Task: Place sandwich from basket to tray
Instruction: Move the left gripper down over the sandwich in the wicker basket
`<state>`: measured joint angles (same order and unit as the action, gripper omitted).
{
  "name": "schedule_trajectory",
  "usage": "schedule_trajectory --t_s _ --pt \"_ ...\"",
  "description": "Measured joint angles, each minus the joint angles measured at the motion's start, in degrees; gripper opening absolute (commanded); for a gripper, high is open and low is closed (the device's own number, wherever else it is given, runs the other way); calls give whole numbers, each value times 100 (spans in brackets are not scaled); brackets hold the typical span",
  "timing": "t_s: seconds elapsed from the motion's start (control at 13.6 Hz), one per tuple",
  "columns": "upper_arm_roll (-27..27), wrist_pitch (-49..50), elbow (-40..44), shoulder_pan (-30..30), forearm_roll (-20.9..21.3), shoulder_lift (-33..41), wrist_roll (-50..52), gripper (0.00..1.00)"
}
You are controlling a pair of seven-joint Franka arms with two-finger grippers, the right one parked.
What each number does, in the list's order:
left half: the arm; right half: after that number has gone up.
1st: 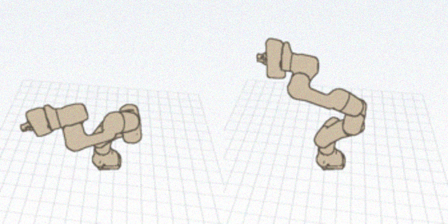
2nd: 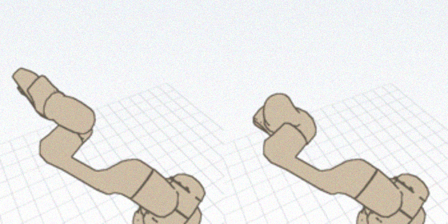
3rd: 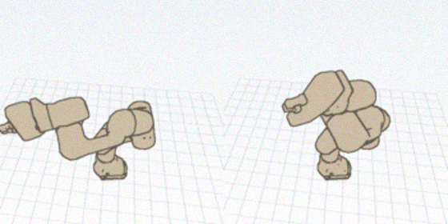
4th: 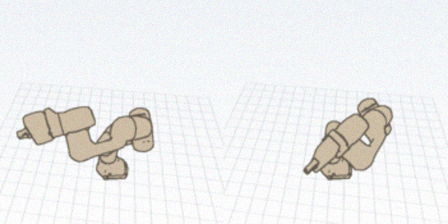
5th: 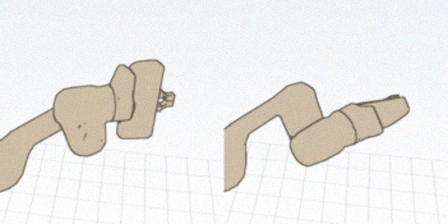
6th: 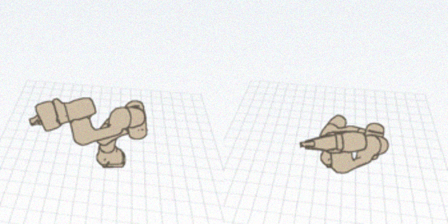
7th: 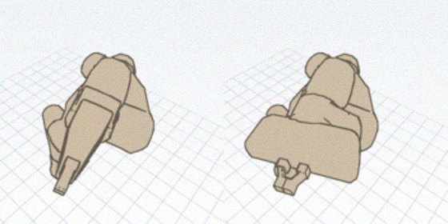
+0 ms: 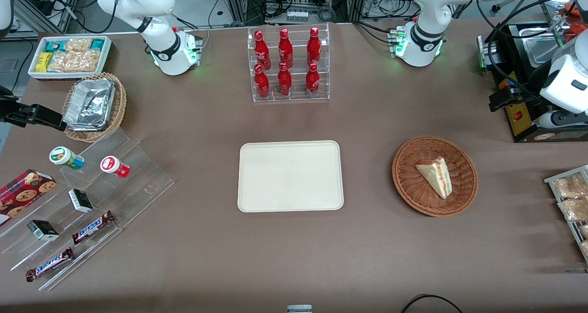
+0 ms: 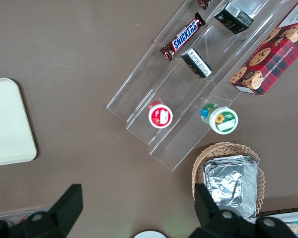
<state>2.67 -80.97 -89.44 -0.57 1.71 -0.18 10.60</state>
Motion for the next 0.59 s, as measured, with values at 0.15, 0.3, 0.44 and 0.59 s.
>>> schedule_trajectory --t_s 0.15,0.3,0.44,0.59 --pt "0 6 0 0 -1 -1 -8 100" --pt "-1 -3 -26 0 -1 -19 -8 100" --pt "-1 -199 -279 0 -3 -51 -8 100" --pt "-1 -788 -807 0 -4 -74 -8 100"
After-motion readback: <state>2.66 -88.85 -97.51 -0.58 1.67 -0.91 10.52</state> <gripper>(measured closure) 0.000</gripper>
